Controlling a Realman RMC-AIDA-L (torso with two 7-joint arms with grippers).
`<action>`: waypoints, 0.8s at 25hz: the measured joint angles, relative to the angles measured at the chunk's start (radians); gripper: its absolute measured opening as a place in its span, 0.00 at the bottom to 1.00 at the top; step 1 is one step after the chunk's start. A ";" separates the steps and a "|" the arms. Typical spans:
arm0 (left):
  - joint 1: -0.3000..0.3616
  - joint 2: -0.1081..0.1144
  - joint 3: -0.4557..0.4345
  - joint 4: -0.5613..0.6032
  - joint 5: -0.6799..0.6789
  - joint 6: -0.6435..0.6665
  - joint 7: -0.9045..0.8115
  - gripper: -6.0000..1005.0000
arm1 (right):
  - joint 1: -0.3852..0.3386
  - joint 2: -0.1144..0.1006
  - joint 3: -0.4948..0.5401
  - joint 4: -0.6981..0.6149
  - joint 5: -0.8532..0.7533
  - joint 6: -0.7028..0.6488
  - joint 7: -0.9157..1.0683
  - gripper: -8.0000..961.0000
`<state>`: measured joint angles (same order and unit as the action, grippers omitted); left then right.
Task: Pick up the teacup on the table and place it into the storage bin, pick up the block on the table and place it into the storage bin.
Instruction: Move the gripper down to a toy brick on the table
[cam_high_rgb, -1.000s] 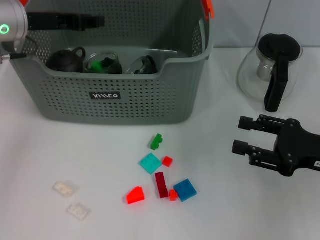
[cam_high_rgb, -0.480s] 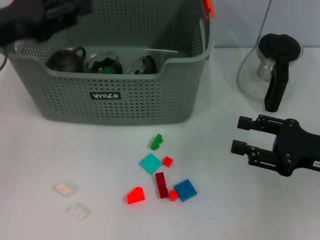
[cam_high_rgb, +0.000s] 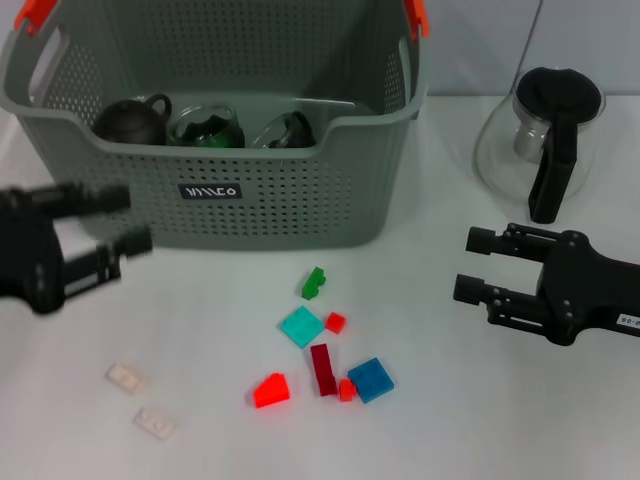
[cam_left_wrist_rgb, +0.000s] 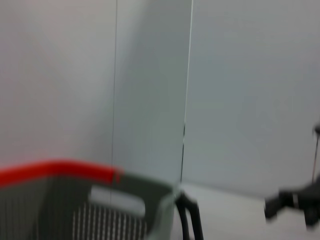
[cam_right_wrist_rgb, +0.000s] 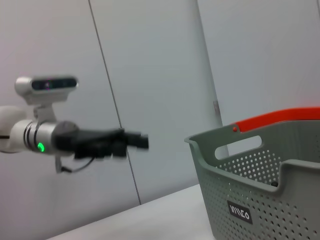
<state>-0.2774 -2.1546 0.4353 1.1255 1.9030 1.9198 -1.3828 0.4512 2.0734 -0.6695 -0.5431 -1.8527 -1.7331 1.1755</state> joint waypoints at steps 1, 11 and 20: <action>0.006 -0.001 0.000 -0.008 0.037 -0.002 0.029 0.49 | 0.001 0.000 0.001 0.000 0.000 0.000 0.000 0.70; 0.014 -0.006 -0.007 -0.118 0.299 -0.113 0.365 0.49 | 0.002 0.001 0.000 0.000 0.000 0.001 0.002 0.70; 0.018 -0.008 -0.004 -0.171 0.351 -0.248 0.441 0.49 | -0.005 0.001 0.003 0.000 0.000 0.004 0.002 0.70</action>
<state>-0.2590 -2.1626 0.4311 0.9541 2.2542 1.6720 -0.9421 0.4458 2.0740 -0.6660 -0.5431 -1.8530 -1.7296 1.1773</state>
